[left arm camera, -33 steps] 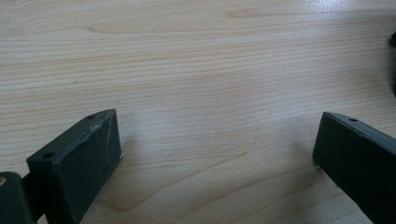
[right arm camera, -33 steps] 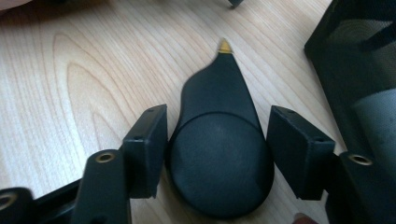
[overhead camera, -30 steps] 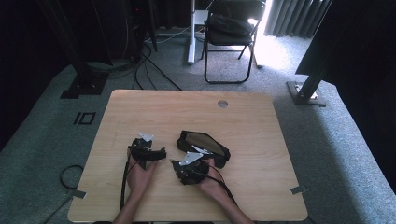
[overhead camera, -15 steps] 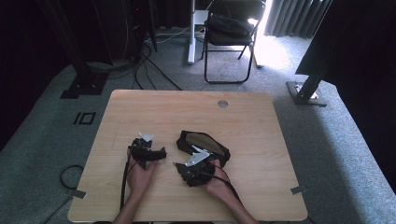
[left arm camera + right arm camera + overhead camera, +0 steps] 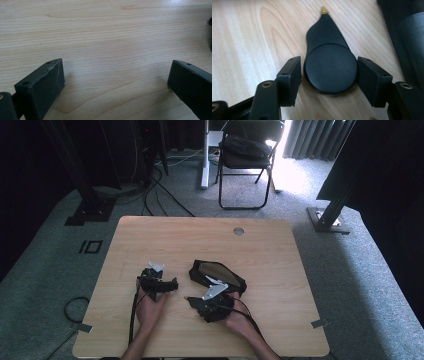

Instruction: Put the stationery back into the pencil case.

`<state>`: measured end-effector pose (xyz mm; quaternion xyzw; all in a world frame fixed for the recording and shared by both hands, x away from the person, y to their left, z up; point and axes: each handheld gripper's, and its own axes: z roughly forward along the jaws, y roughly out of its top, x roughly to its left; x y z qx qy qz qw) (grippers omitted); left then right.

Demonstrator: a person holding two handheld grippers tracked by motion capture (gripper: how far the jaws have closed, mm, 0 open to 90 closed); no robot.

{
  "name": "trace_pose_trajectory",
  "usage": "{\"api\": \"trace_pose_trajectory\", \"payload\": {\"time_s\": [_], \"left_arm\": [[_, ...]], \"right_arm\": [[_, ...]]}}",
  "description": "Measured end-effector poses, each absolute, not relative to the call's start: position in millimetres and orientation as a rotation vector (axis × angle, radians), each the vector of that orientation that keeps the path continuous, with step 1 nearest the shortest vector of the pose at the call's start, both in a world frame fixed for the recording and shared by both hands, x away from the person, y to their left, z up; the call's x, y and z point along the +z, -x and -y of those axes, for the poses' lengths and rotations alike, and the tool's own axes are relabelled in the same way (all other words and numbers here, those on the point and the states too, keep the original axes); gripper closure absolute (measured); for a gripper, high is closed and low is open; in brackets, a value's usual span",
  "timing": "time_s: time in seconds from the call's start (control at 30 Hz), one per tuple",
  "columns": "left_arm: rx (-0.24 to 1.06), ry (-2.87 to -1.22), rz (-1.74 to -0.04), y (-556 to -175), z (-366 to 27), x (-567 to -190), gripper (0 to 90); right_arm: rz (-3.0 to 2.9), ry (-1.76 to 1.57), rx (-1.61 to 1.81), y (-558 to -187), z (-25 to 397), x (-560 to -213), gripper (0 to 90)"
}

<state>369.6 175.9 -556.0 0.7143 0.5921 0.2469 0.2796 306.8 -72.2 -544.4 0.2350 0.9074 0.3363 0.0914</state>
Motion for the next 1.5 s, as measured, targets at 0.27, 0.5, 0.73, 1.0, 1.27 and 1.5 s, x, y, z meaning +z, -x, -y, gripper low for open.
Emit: {"api": "trace_pose_trajectory", "payload": {"time_s": [0.27,0.5,0.73,1.0,1.27,1.5], "left_arm": [[0.662,-1.915,-1.588,-370,-176,-556,1.3],[0.662,-1.915,-1.588,-370,-176,-556,1.3],[0.662,-1.915,-1.587,-370,-176,-556,1.3],[0.662,-1.915,-1.588,-370,-176,-556,1.3],[0.662,-1.915,-1.588,-370,-176,-556,1.3],[0.662,-1.915,-1.588,-370,-176,-556,1.3]], "right_arm": [[-2.697,-0.7,1.028,-310,72,-542,37.7],[-2.705,-0.699,1.001,-311,66,-546,39.8],[-2.69,-0.708,0.994,-309,65,-546,41.1],[-2.674,-0.702,0.986,-307,64,-546,41.8],[-2.665,-0.683,0.987,-304,63,-544,41.8],[-2.643,-0.673,1.005,-302,65,-536,41.8]]}}
